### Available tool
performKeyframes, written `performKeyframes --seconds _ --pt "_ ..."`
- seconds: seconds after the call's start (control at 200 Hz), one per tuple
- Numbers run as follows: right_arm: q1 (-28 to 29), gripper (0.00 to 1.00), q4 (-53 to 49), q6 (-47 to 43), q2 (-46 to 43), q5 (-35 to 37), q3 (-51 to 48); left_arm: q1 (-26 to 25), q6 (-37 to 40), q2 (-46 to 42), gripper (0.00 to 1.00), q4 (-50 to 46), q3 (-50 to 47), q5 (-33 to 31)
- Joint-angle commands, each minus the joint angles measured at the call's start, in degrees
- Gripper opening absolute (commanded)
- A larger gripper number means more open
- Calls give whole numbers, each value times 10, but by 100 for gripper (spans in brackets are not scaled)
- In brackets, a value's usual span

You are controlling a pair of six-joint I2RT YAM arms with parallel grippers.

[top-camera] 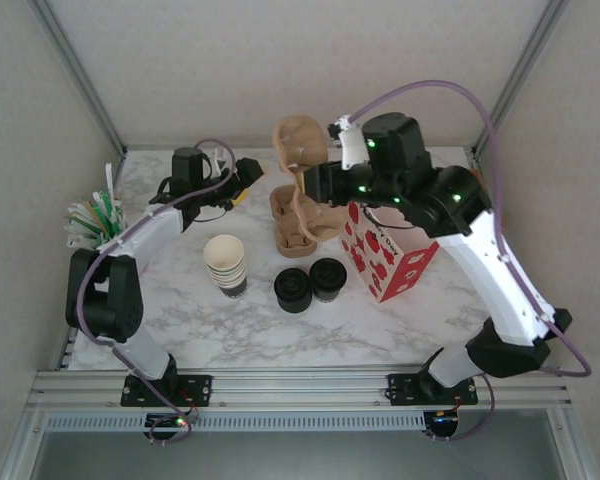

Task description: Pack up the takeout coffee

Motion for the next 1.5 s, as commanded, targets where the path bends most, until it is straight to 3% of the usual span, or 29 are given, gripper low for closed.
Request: performKeyframes --seconds 0.0,0.34,0.581,0.681,0.831,1.136,1.367,1.492 --pt "-17 33 -6 -13 -42 35 -15 -27 23 -50 100 -50 39 -41" --pt "-93 32 -73 -46 -117 137 -41 -132 29 -112 99 -108 107 -94" --pt "-143 32 -123 -70 -118 195 -44 -231 33 -121 90 -139 146 -124" --pt "-166 32 -141 -74 -108 192 -37 -262 16 -114 83 -112 139 -109" --pt "-194 32 -157 -77 -86 164 -31 -303 0 -73 81 -79 150 -65" --pt "-230 32 -179 -89 -33 104 -20 -319 -2 -3 75 -73 207 -13" --pt "-242 32 -214 -106 5 92 5 -319 -11 33 62 -60 235 9" --pt "-250 33 -227 -111 21 92 10 -319 -13 40 51 -58 242 11"
